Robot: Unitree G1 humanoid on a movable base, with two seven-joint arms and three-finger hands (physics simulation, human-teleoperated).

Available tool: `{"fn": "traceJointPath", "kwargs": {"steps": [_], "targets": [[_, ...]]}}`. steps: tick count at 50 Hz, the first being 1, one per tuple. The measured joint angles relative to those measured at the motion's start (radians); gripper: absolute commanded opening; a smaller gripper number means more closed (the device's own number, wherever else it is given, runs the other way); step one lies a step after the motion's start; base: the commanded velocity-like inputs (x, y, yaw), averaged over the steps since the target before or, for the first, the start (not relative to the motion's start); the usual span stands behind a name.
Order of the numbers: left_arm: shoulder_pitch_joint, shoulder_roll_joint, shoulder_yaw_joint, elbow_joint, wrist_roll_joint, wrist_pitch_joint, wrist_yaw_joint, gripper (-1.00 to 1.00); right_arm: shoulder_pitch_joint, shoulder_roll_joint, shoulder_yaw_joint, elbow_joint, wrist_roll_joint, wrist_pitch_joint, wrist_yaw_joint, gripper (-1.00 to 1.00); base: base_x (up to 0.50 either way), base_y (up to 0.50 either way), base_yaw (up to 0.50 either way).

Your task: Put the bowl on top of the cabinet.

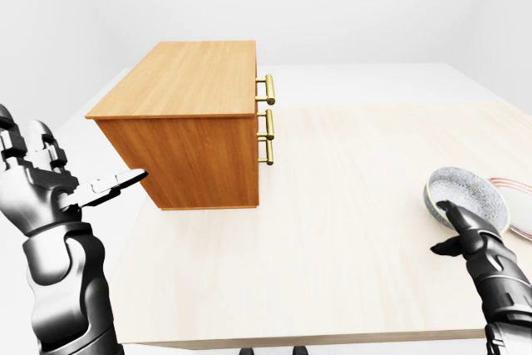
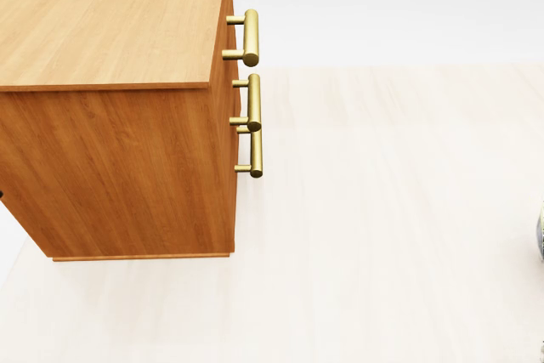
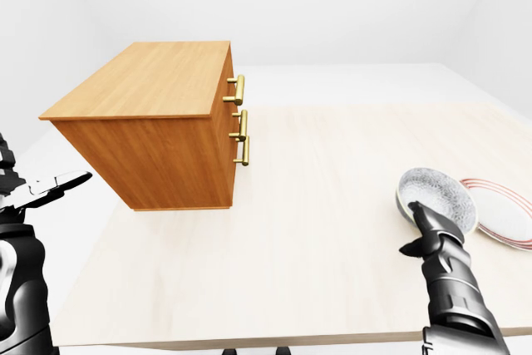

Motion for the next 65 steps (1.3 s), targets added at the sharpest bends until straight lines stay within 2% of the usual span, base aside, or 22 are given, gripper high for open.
{"fn": "traceJointPath", "kwargs": {"steps": [25, 29, 35, 41, 47, 51, 57, 65], "targets": [[0.001, -0.001, 0.0, 0.006, 0.003, 0.0, 0.0, 1.0, -0.012, -0.015, -0.013, -0.023, 0.001, -0.013, -0.021, -1.0, 0.0, 0.0, 0.0], [0.001, -0.001, -0.001, 0.009, 0.004, 0.0, 0.0, 1.0, -0.02, -0.021, -0.009, -0.027, -0.001, -0.005, -0.005, -1.0, 0.0, 0.0, 0.0], [0.001, -0.001, -0.001, 0.009, 0.003, 0.0, 0.0, 1.0, -0.087, -0.062, 0.016, -0.02, -0.038, 0.023, 0.072, -1.0, 0.0, 0.0, 0.0], [0.0, -0.001, -0.002, 0.008, 0.003, 0.0, 0.001, 1.0, -0.247, -0.149, 0.045, 0.004, -0.131, 0.023, 0.198, -1.0, 0.0, 0.0, 0.0], [-0.001, -0.001, -0.002, 0.002, 0.002, 0.0, 0.002, 1.0, -0.516, -0.227, 0.083, 0.024, -0.303, 0.023, 0.346, -1.0, 0.0, 0.0, 0.0], [-0.002, 0.0, -0.001, 0.001, 0.0, 0.0, 0.002, 1.0, -0.726, -0.236, 0.113, 0.065, -0.436, 0.023, 0.414, -1.0, 0.0, 0.0, 0.0], [-0.002, 0.0, -0.001, -0.001, -0.002, 0.0, 0.002, 1.0, -0.982, -0.177, 0.157, 0.138, -0.617, 0.023, 0.463, -1.0, 0.0, 0.0, 0.0], [-0.002, 0.001, 0.001, -0.011, -0.007, 0.0, 0.004, 1.0, -1.215, -0.004, 0.174, 0.225, -0.736, 0.023, 0.474, -1.0, 0.0, 0.0, 0.0]]}}
